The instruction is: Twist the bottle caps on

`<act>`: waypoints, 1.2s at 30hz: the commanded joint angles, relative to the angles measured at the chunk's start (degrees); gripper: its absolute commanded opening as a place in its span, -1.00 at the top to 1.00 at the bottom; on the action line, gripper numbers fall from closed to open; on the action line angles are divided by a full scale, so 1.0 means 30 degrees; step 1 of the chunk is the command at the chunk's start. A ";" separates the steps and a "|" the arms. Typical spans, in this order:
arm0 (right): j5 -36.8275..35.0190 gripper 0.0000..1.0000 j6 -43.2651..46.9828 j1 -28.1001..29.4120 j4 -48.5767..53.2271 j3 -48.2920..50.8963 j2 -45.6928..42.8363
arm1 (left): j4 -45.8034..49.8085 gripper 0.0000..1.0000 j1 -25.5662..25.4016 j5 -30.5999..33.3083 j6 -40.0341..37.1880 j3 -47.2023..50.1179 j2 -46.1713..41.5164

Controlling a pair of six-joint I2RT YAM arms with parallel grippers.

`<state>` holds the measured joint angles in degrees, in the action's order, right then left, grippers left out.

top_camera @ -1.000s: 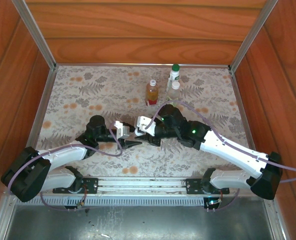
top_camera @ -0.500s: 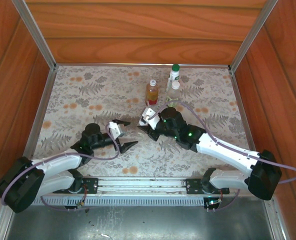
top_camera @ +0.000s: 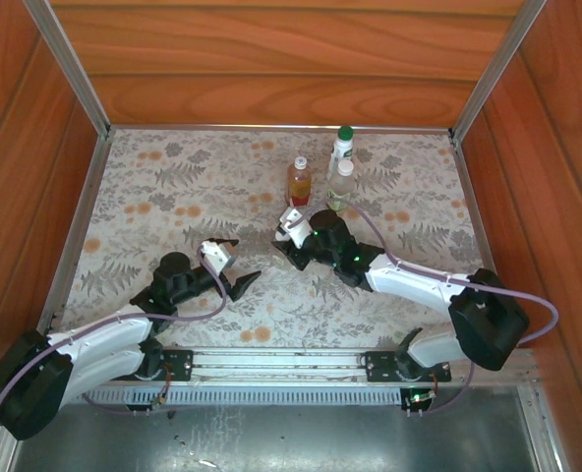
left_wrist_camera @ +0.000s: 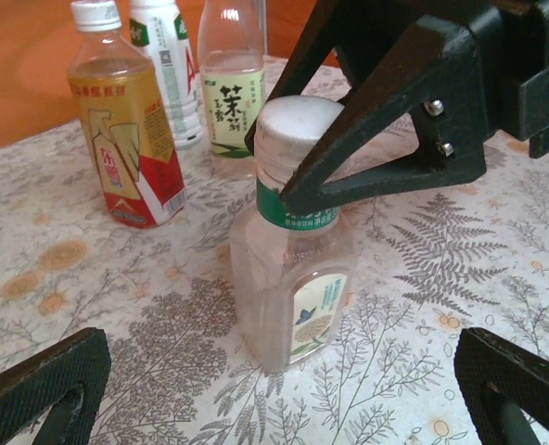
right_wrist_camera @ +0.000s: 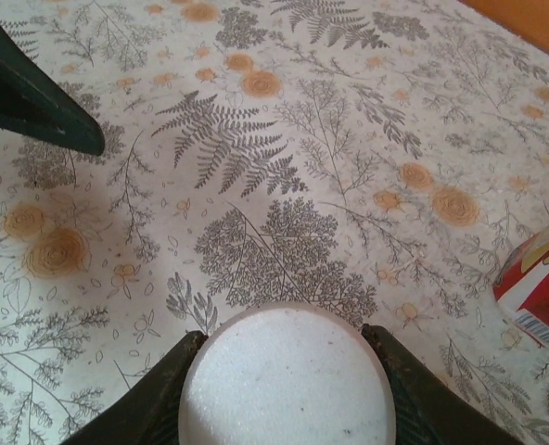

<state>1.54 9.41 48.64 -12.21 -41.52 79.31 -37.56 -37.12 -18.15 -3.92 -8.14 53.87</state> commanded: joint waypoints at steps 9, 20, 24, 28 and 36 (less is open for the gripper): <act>-0.0772 -0.72 0.0244 -0.0127 0.0858 -0.0487 -0.2296 | 0.2239 -1.00 0.1123 0.5609 0.0171 -0.1808 -0.1007; -0.5995 -0.99 0.0558 -0.4886 -0.3810 0.3391 -0.6354 | 0.2238 -1.00 0.8031 0.7732 -0.2261 -0.3647 0.1511; -0.6491 -0.99 0.0007 -0.7820 -0.5332 0.5268 -0.6124 | 0.1290 -1.00 0.9582 0.8894 -0.1899 -0.3781 0.3672; -0.6459 -0.99 -0.0311 -0.9882 -0.7022 0.6207 -0.4390 | -0.1016 -1.00 1.0701 0.8629 -0.0968 -0.3438 0.5700; -0.1786 -1.00 -0.1804 -1.4489 -0.8842 0.5565 0.0027 | -0.3322 -1.00 1.1683 0.7785 0.0411 -0.4398 1.0241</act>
<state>-10.59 7.25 9.02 -33.93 -23.38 76.14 -42.46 -2.44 5.50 -4.60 -19.57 80.88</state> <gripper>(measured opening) 0.996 0.997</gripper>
